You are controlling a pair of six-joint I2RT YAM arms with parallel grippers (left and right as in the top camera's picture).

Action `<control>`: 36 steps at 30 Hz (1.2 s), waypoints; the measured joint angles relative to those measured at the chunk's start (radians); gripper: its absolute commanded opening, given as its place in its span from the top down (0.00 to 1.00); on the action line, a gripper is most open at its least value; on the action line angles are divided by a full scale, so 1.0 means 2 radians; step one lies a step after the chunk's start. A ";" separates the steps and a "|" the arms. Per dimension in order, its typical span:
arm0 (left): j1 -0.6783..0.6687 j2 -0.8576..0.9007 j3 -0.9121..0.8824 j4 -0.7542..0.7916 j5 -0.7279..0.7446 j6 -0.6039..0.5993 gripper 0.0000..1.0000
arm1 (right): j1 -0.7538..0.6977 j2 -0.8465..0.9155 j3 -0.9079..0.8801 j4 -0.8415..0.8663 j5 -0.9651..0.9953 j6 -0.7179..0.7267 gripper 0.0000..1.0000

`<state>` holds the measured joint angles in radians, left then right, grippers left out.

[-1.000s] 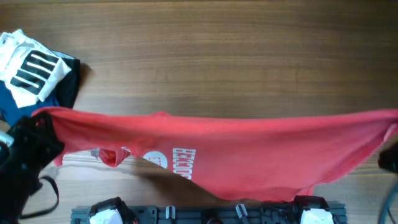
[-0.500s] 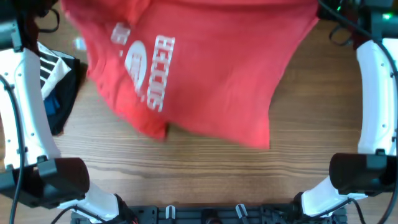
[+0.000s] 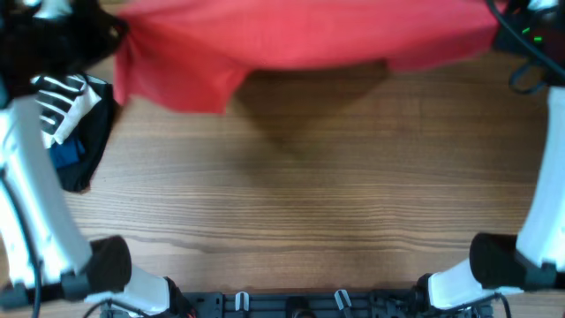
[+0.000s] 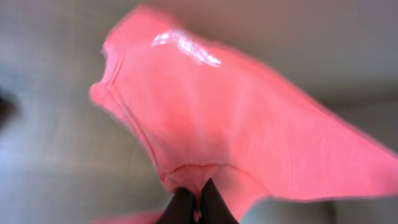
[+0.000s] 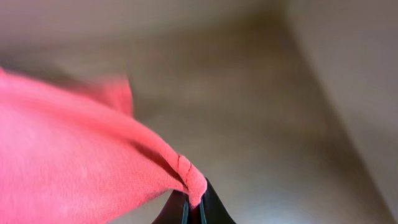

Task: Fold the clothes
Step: 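Lay the shirt down with both grippers, pulling it back toward the robot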

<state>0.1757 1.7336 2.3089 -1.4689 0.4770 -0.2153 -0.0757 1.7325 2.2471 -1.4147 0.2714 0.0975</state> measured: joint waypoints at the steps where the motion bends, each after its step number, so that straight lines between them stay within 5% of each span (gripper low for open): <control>1: -0.006 0.013 -0.014 -0.018 -0.010 0.009 0.96 | 0.000 0.009 -0.024 -0.008 0.000 0.003 0.96; 7: -0.030 0.077 -0.203 -0.043 -0.097 0.038 0.96 | 0.000 0.036 -0.209 -0.019 -0.040 0.007 0.96; 16: 0.016 0.013 -0.424 -0.029 -0.136 0.028 0.96 | -0.042 -0.046 -0.399 0.004 -0.105 0.032 0.96; 24: 0.049 -0.208 -0.472 -0.029 -0.143 -0.004 0.96 | -0.128 -0.196 -0.459 -0.004 -0.162 0.025 0.96; 31: 0.039 -0.221 -0.505 -0.033 -0.143 -0.008 0.96 | -0.128 -0.196 -0.463 -0.022 -0.176 0.004 0.96; 36: 0.040 -0.220 -0.556 0.041 -0.141 -0.008 0.96 | -0.128 -0.195 -0.465 -0.002 -0.199 -0.013 0.96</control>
<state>0.2550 1.2942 1.1961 -1.3869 0.1955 -0.2314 -0.3313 1.3426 1.3167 -1.4181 -0.1265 0.0719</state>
